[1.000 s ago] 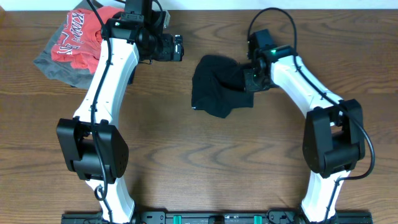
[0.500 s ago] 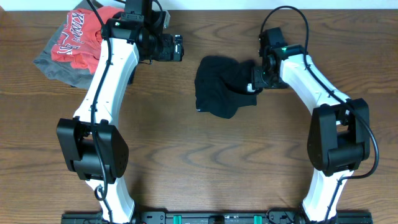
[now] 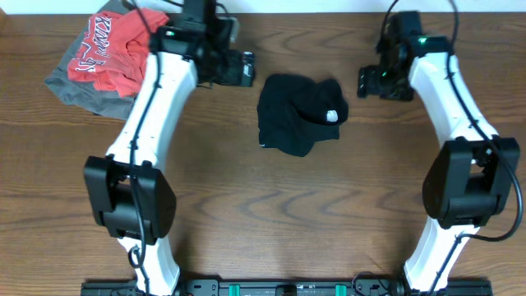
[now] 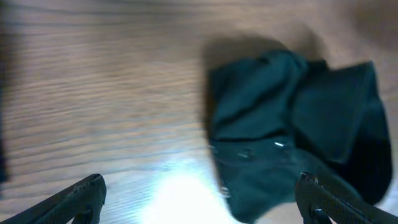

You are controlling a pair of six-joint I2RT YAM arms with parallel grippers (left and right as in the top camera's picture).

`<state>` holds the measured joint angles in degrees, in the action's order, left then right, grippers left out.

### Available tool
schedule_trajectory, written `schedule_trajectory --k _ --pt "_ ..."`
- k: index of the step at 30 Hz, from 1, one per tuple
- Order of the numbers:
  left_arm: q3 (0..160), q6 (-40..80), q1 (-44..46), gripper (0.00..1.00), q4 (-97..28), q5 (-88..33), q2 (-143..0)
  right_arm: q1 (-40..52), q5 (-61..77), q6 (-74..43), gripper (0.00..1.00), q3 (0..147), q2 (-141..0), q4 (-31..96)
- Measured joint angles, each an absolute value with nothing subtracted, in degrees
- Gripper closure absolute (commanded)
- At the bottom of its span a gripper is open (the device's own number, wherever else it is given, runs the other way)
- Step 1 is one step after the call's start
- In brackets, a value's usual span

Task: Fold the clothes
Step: 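Grasp the black shirt bundle with the left gripper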

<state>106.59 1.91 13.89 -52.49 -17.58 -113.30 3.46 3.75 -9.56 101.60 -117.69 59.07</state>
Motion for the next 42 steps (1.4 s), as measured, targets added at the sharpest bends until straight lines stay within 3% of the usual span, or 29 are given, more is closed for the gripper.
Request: schedule_trajectory --k 7,14,21,22,34,42 --pt "106.59 1.91 24.29 0.0 -52.53 -17.63 -114.56 1.1 4.34 -8.84 0.25 103.09 -117.67 60.27" --pt "106.59 1.89 29.61 0.08 -51.51 -17.65 -122.63 0.47 4.51 -8.67 0.27 103.09 -117.67 60.42" --pt "106.67 1.91 30.17 0.07 -46.06 -17.41 -130.74 0.47 4.54 -8.64 0.27 103.09 -117.67 60.42" --pt "106.72 1.96 30.33 0.02 -45.93 -16.58 -130.74 0.47 4.54 -8.64 0.27 103.09 -117.67 60.47" --pt "107.46 -8.6 29.17 0.02 -48.82 8.75 -133.1 0.47 4.54 -8.62 0.27 103.09 -117.67 60.6" --pt "108.73 -14.06 25.04 0.02 -52.69 14.33 -133.1 0.47 4.54 -8.64 0.27 103.09 -117.67 60.6"
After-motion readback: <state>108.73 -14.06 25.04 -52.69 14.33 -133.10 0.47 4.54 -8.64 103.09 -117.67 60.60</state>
